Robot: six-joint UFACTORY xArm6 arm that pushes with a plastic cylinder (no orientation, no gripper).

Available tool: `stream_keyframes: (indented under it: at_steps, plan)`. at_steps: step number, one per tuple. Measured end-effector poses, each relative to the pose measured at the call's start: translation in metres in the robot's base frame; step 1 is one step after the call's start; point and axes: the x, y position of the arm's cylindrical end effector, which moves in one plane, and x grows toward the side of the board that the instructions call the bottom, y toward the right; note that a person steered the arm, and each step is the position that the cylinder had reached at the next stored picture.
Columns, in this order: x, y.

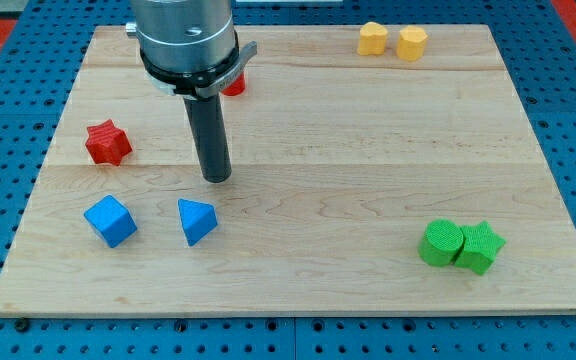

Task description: Move your arm to the top right of the red circle

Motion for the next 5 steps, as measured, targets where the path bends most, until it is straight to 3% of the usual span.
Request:
stream_keyframes:
  at_steps: [5]
  plan:
    - [-0.004, 0.054]
